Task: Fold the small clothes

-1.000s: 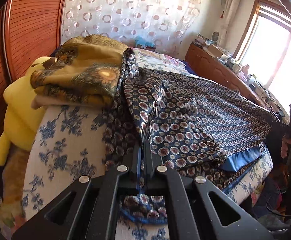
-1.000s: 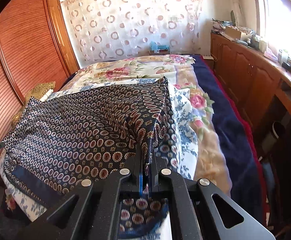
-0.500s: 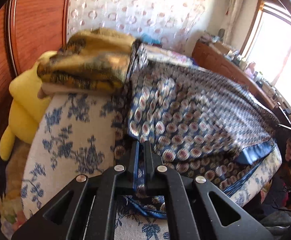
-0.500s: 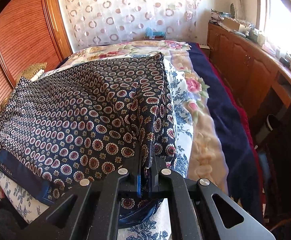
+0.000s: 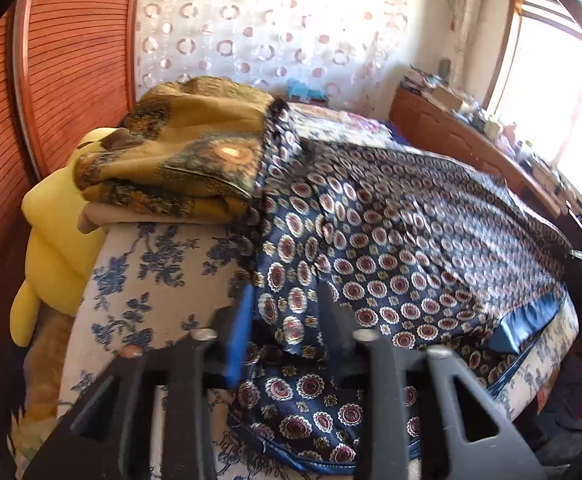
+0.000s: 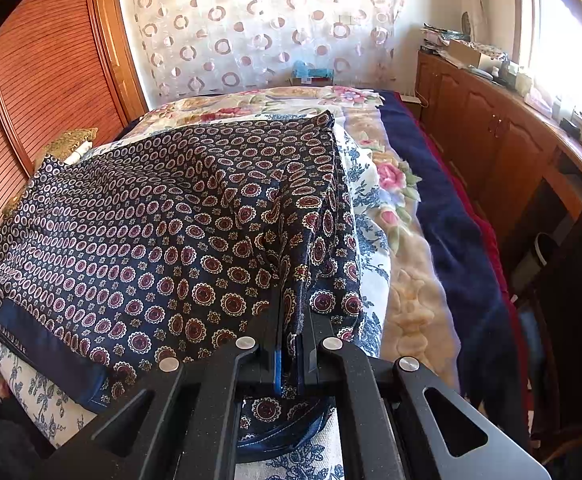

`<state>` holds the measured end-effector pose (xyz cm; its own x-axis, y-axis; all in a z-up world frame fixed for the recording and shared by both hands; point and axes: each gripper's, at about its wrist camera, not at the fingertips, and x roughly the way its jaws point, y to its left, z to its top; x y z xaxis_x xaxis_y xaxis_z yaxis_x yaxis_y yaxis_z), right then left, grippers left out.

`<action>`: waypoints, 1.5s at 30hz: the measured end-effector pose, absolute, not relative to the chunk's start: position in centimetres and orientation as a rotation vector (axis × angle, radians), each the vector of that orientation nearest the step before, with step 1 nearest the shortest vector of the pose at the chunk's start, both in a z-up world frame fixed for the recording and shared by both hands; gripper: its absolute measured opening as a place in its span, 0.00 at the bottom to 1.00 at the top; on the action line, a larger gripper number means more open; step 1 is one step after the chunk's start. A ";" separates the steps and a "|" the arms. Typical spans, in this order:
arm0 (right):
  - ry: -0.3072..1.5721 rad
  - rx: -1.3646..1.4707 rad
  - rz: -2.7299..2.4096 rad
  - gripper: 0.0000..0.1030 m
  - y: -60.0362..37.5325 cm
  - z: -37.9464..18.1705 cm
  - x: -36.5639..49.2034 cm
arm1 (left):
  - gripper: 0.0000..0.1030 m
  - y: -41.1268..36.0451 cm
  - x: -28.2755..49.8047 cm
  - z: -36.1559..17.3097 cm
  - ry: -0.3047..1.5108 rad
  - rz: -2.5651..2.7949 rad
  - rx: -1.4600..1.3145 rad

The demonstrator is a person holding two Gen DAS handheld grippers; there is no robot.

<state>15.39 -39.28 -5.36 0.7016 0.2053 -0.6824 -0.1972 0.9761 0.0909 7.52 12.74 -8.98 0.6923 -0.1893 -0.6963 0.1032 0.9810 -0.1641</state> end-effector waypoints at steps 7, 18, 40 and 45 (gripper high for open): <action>0.739 -0.002 0.238 0.03 -39.3 -4.9 14.6 | 0.02 12.8 7.0 -8.5 0.787 -0.201 -0.150; 0.727 0.029 0.212 0.03 -40.7 -4.9 13.2 | 0.02 14.0 5.1 -8.9 0.857 -0.160 -0.154; 0.632 -0.035 0.369 0.49 -32.6 -3.1 12.9 | 0.65 13.2 7.3 -6.7 0.791 -0.142 -0.050; 0.652 -0.097 0.421 0.49 -29.3 -4.7 13.4 | 0.75 13.0 8.1 -8.6 0.859 -0.149 -0.043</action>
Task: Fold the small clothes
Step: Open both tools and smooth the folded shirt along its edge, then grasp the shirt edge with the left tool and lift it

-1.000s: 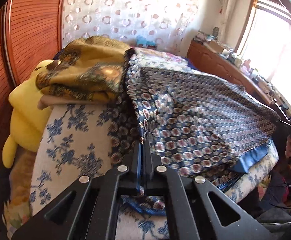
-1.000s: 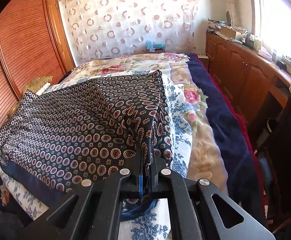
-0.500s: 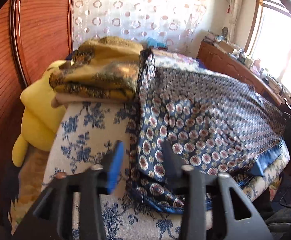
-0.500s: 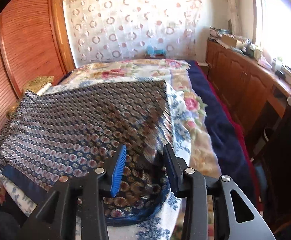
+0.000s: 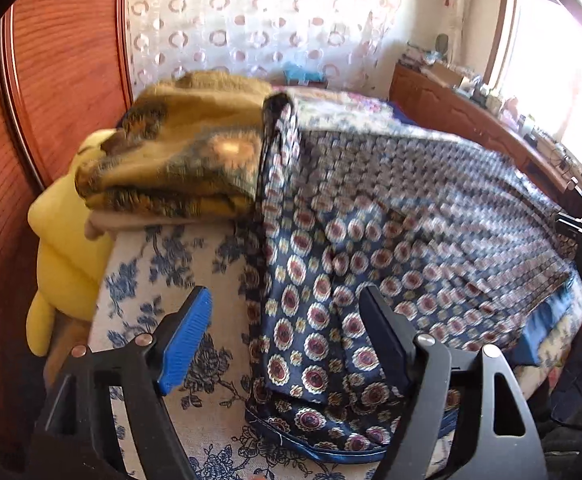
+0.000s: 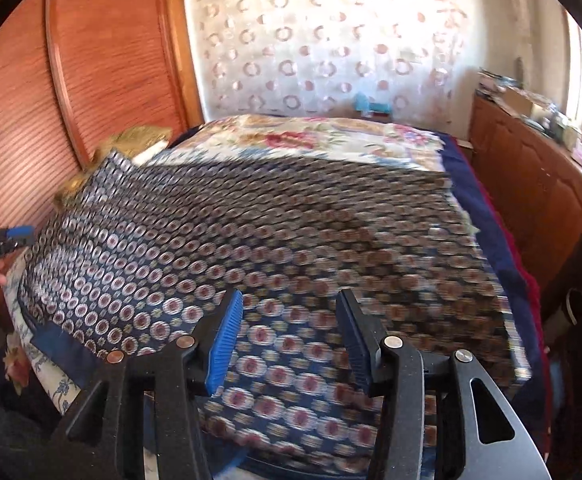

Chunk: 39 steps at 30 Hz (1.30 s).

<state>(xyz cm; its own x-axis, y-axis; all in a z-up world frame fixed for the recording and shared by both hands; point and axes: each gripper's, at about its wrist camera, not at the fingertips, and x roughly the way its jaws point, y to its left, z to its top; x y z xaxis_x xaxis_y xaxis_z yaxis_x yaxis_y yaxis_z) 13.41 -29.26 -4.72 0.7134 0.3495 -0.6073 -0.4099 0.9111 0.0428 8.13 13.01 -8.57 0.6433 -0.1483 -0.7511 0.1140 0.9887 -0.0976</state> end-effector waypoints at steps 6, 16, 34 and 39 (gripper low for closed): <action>0.683 -0.133 0.472 0.49 -26.8 -6.3 15.3 | 0.75 13.0 8.5 -10.4 0.909 -0.122 -0.054; 0.718 -0.163 0.483 0.55 -25.1 -7.4 15.6 | 0.75 13.2 8.6 -11.0 0.906 -0.089 -0.048; 0.743 -0.154 0.452 0.59 -24.8 -8.3 16.5 | 0.04 12.8 7.9 -9.7 0.843 -0.197 -0.105; 0.727 -0.122 0.451 0.59 -25.6 -8.1 16.2 | 0.03 9.8 7.7 -6.3 0.769 -0.256 -0.063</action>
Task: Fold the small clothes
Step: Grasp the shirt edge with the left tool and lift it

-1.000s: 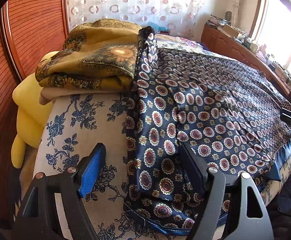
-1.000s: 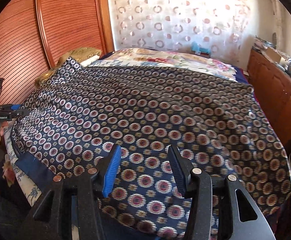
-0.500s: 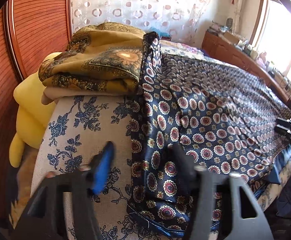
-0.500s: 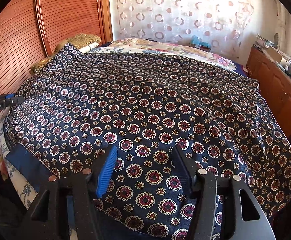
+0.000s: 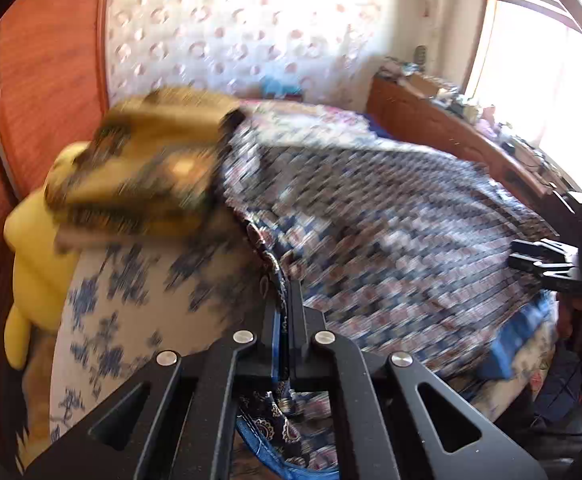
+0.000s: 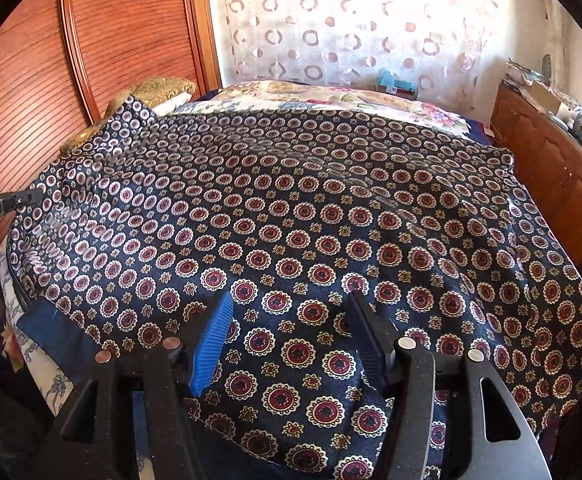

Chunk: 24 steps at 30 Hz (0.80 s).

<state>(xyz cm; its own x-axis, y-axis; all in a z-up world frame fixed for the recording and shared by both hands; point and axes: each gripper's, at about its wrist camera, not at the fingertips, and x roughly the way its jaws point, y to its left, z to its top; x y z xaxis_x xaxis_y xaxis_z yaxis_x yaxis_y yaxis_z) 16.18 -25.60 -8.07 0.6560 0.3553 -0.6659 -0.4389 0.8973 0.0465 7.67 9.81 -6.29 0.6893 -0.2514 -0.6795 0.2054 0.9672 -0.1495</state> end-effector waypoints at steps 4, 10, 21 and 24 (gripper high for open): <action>0.715 -0.100 0.442 0.59 -26.4 -7.8 15.6 | 0.03 6.9 8.7 -3.7 0.724 -0.322 -0.036; 0.689 -0.067 0.427 0.59 -28.3 -6.9 14.2 | 0.03 1.3 11.2 -1.0 0.678 -0.420 0.014; 0.644 -0.021 0.349 0.59 -32.6 -6.0 11.4 | 0.03 -9.3 14.0 2.9 0.621 -0.599 0.088; 0.633 -0.013 0.319 0.59 -33.5 -5.6 10.7 | 0.03 -12.1 14.4 3.9 0.607 -0.646 0.114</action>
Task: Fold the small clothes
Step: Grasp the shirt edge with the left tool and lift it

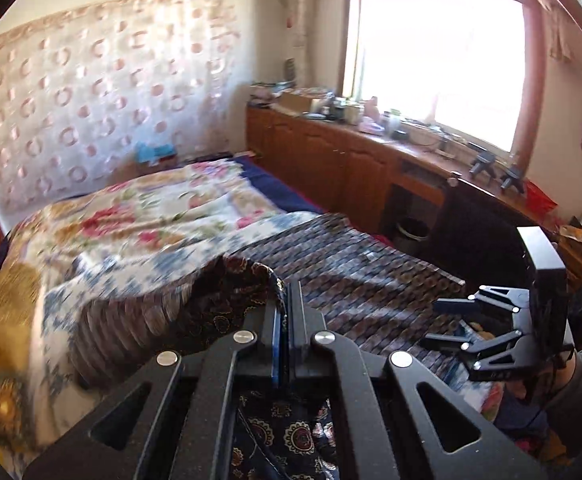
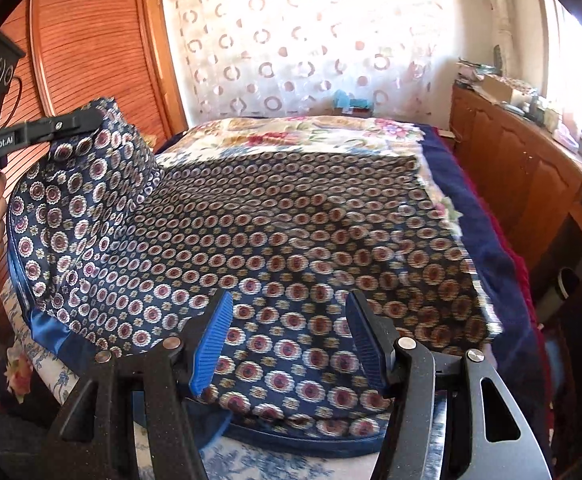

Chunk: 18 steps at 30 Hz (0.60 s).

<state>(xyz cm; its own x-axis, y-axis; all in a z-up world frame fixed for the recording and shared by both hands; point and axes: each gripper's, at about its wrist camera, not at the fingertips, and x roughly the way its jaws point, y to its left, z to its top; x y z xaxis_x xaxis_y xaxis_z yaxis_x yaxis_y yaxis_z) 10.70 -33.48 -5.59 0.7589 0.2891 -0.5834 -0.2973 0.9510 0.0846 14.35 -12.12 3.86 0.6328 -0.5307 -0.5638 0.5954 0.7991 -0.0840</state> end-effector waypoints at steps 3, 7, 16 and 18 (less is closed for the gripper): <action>0.617 -0.010 0.293 0.59 -34.1 -5.2 9.7 | 0.03 -14.3 14.7 4.5 0.607 -0.685 0.132; 0.598 0.010 0.271 0.59 -34.8 -4.9 8.5 | 0.03 -18.2 14.8 5.3 0.609 -0.742 0.159; 0.596 0.020 0.250 0.59 -35.0 -5.3 7.9 | 0.26 -20.3 15.0 4.0 0.647 -0.737 0.210; 0.596 0.023 0.247 0.59 -35.2 -5.1 8.1 | 0.41 -19.7 15.0 3.8 0.648 -0.738 0.206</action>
<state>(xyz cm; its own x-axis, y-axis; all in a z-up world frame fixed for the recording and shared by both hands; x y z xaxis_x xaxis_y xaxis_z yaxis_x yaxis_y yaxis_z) 8.08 -35.19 -5.08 0.7989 0.2363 -0.5531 -0.2233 0.9704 0.0920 15.05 -19.69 3.76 0.5568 -0.5590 -0.6144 0.6815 0.7303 -0.0469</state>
